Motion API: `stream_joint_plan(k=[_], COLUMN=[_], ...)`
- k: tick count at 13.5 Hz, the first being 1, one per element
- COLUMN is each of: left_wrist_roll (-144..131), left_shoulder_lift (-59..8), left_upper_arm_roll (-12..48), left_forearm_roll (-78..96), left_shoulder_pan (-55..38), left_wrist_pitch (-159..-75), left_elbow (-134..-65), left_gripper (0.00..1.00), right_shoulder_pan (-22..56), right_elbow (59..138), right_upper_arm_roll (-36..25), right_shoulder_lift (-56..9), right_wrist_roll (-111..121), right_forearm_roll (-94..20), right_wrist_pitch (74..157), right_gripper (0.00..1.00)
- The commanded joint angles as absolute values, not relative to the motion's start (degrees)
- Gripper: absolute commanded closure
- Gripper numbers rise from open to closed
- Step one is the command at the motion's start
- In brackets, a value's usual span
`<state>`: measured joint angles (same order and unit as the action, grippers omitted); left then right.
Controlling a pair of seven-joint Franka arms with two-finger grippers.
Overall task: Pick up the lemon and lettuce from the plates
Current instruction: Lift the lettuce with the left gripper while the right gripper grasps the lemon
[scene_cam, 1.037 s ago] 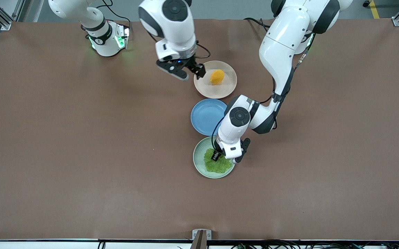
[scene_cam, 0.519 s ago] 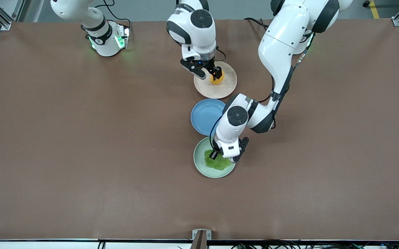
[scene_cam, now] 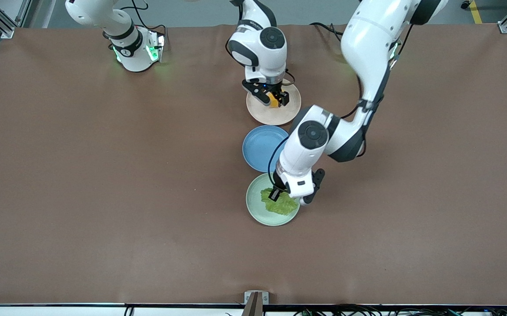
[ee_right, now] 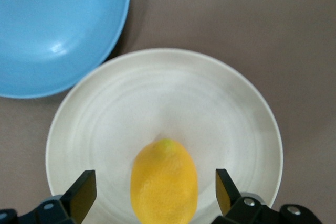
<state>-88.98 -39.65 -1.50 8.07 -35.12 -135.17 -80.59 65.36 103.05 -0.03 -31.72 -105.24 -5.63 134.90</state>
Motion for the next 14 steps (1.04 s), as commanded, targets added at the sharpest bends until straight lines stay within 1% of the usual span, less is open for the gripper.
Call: stream_joint_plan(k=[1, 3, 5, 6, 7, 8, 9, 10, 11, 12, 13, 14], left_wrist_roll=[-85.18, -79.05, -69.92, -65.87, -61.74, -56.3, -50.07, -42.96, -37.24, -32.91, -29.39, -24.92], left_shoulder_lift=[-32.45, -29.02, -26.12, -24.02, -22.08, -20.23, -18.3, -16.19, -14.0, -12.32, -11.09, -10.64], left_upper_arm_roll=[-1.49, -1.58, -1.58, -1.58, -1.58, -1.58, -1.58, -1.58, -1.58, -1.58, -1.58, -1.58], left_forearm_roll=[9.22, 8.88, 8.7, 8.7, 8.7, 8.61, 8.61, 8.61, 8.61, 8.61, 8.61, 8.61], left_shoulder_pan=[-32.09, -29.63, -26.47, -25.06, -23.48, -22.34, -21.28, -19.88, -18.73, -17.76, -16.97, -15.83], left_wrist_pitch=[-128.78, -121.07, -113.76, -112.69, -112.68, -112.85, -113.29, -114.16, -116.17, -119.41, -122.92, -126.7], left_elbow=[-82.18, -82.35, -84.53, -86.73, -89.62, -92.69, -96.29, -100.33, -104.63, -108.94, -113.07, -117.2], left_gripper=[1.0, 1.0, 1.0, 1.0, 1.0, 1.0, 1.0, 1.0, 1.0, 1.0, 1.0, 1.0], right_shoulder_pan=[67.93, 68.38, 68.9, 68.91, 68.91, 68.82, 68.82, 68.91, 68.91, 68.73, 68.21, 67.33], right_elbow=[100.11, 100.11, 100.11, 100.19, 100.2, 100.37, 100.37, 100.37, 100.37, 100.28, 100.11, 99.76], right_upper_arm_roll=[-0.97, -1.05, -1.05, -0.97, -0.97, -0.97, -0.97, -0.97, -0.97, -0.97, -0.88, -0.88], right_shoulder_lift=[-36.11, -37.26, -37.35, -37.35, -37.35, -37.35, -37.35, -37.35, -37.27, -37.18, -36.92, -36.39], right_wrist_roll=[-109.15, -110.3, -110.83, -110.66, -110.65, -110.65, -110.39, -110.39, -110.39, -109.35, -108.81, -108.11], right_forearm_roll=[-3.96, -3.17, -2.99, -2.03, -0.54, 0.34, 0.53, 0.53, 0.53, 0.61, 0.44, 0.44], right_wrist_pitch=[136.74, 139.3, 139.4, 139.22, 138.87, 138.78, 138.78, 138.78, 138.52, 138.52, 137.99, 135.99], right_gripper=[0.0, 0.01, 0.06, 0.17, 0.22, 0.22, 0.29, 0.39, 0.57, 0.78, 0.98, 1.0])
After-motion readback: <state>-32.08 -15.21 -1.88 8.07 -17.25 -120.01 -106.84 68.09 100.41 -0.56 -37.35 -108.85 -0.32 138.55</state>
